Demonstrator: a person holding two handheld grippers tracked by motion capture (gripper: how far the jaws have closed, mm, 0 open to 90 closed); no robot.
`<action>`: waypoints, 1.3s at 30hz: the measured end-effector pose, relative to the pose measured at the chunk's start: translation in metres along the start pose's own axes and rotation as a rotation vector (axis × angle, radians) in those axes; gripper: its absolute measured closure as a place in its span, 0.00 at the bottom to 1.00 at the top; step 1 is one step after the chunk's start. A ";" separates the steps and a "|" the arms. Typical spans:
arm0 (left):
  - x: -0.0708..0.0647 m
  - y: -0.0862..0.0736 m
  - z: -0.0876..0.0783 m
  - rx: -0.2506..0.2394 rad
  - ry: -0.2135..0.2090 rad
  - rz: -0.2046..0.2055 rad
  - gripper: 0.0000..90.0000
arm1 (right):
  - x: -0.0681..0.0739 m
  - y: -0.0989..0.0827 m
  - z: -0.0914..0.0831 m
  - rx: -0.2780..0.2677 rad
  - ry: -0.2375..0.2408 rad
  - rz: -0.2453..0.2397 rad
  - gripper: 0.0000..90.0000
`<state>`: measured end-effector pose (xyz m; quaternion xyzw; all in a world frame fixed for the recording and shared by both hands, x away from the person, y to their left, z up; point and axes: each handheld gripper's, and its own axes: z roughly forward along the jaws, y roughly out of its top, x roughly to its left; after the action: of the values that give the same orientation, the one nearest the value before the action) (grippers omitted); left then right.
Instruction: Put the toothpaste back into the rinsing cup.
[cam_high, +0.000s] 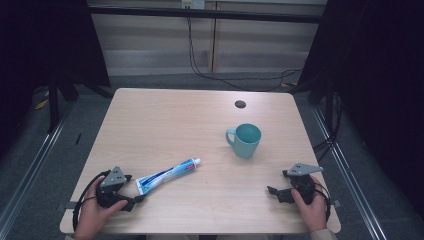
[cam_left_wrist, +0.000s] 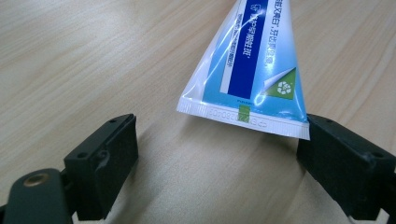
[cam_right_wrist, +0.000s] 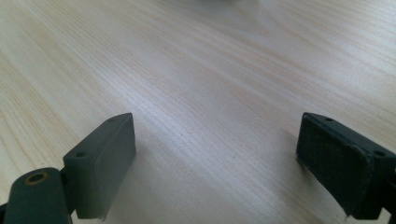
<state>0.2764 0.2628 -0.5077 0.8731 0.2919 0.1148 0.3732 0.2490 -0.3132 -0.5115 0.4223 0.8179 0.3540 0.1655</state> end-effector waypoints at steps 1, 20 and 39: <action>0.000 0.000 0.000 -0.001 0.001 -0.001 0.14 | 0.000 0.000 0.000 0.000 0.000 0.000 0.13; -0.004 0.028 -0.005 0.173 -0.047 0.004 0.22 | 0.000 0.000 0.000 0.000 -0.001 0.000 0.13; -0.012 0.096 0.012 0.397 -0.103 0.119 0.22 | 0.000 0.000 0.000 0.000 0.000 0.000 0.13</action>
<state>0.3126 0.1958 -0.4471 0.9499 0.2372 0.0322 0.2008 0.2490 -0.3132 -0.5115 0.4223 0.8179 0.3541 0.1653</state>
